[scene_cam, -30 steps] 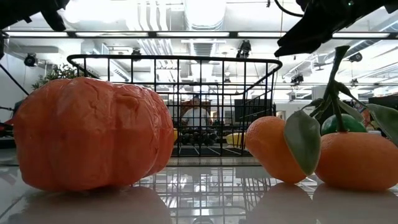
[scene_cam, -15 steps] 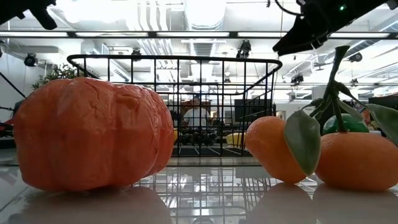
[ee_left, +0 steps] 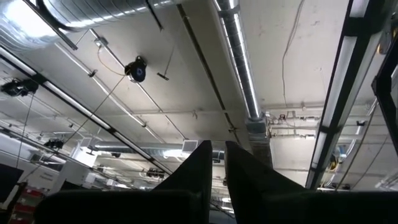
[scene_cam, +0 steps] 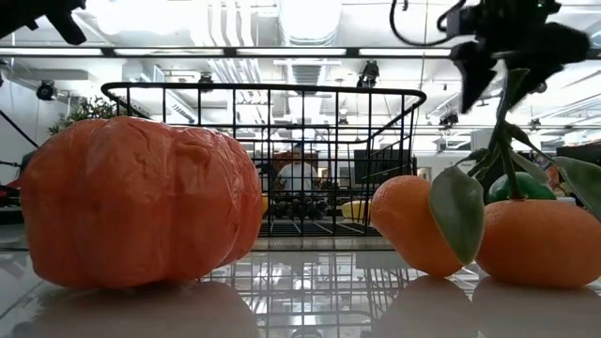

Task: Build produce basket
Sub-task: Put the green lime into the black wire basket

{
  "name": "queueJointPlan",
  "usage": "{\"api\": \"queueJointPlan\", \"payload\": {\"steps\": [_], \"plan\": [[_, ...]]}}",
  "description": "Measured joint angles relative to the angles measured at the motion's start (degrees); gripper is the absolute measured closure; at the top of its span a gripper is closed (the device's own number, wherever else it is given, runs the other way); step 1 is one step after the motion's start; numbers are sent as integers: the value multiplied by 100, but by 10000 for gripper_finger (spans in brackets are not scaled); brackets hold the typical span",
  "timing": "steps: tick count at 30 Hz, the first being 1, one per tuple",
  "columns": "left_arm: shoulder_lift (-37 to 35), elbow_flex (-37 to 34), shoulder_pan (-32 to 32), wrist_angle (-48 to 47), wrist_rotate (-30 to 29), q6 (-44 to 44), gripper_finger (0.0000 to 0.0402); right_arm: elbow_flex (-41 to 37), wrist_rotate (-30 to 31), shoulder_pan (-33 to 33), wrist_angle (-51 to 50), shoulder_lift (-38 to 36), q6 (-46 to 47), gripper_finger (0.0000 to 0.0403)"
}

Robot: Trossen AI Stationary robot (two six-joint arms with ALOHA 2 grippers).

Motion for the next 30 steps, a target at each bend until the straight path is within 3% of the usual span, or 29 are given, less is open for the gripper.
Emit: {"api": "queueJointPlan", "payload": {"steps": [4,8,18,30], "plan": [[0,6,0,1,0,154,375,535,-228,2,-1060,727,-256,37],[1,6,0,1,2,159,375,773,-447,9,-1351,1146,-593,37],[22,6,0,-7,2,132,375,276,-600,48,-989,1190,-592,37],[22,6,0,-37,2,120,375,-501,-853,46,62,1190,-1377,37]]}}
